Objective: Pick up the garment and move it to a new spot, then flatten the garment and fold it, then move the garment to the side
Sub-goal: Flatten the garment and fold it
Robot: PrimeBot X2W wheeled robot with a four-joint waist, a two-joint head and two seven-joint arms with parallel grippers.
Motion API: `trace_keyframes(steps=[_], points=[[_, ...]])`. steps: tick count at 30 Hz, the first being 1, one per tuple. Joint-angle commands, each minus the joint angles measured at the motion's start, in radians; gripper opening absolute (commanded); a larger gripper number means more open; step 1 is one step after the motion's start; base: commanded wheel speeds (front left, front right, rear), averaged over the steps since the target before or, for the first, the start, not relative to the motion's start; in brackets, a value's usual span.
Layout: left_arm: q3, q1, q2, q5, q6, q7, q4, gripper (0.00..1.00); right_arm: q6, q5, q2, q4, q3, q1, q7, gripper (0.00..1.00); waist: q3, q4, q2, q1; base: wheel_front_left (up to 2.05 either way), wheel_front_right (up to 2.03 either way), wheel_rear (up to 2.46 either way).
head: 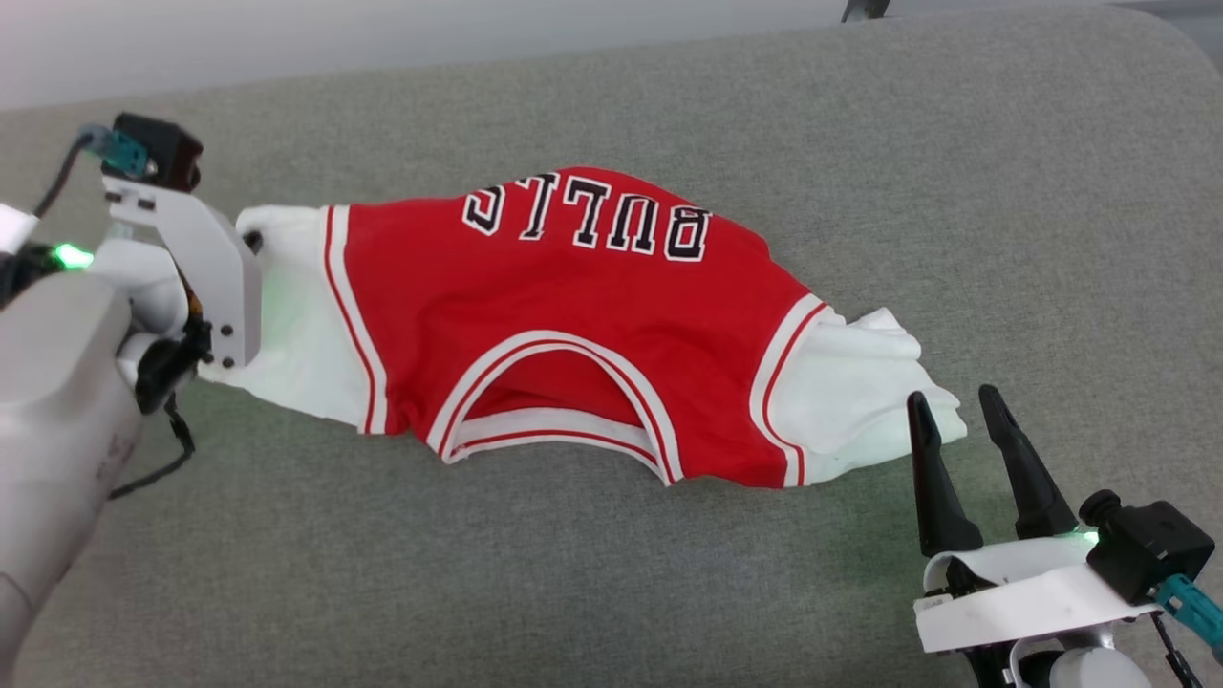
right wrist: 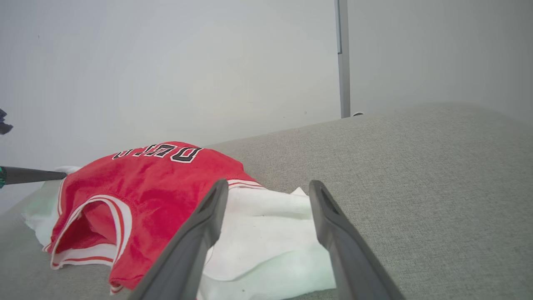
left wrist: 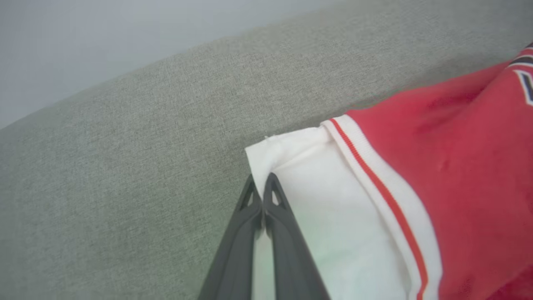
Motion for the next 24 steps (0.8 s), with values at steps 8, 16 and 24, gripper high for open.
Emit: trace_keyframes(steps=[8, 16, 24], points=[[0.013, 0.028, -0.036, -0.008, -0.002, -0.069, 0.090, 1.00, 0.000, -0.019, 0.001, 0.002, -0.003, -0.012, -0.005, 1.00, -0.002, -0.012, 0.0000, 0.0000, 0.00, 0.00, 0.00], [0.075, 0.137, -0.043, -0.092, -0.006, -0.231, 0.018, 1.00, 0.000, -0.116, 0.001, 0.048, 0.014, -0.001, -0.005, 1.00, -0.068, 0.023, 0.0000, 0.0000, 0.00, 0.00, 0.00], [0.126, 0.327, -0.032, -0.126, 0.006, -0.414, -0.149, 1.00, 0.000, -0.169, -0.062, 0.108, 0.041, -0.038, 0.143, 1.00, -0.127, 0.090, 0.0000, 0.0000, 0.00, 0.00, 0.00]])
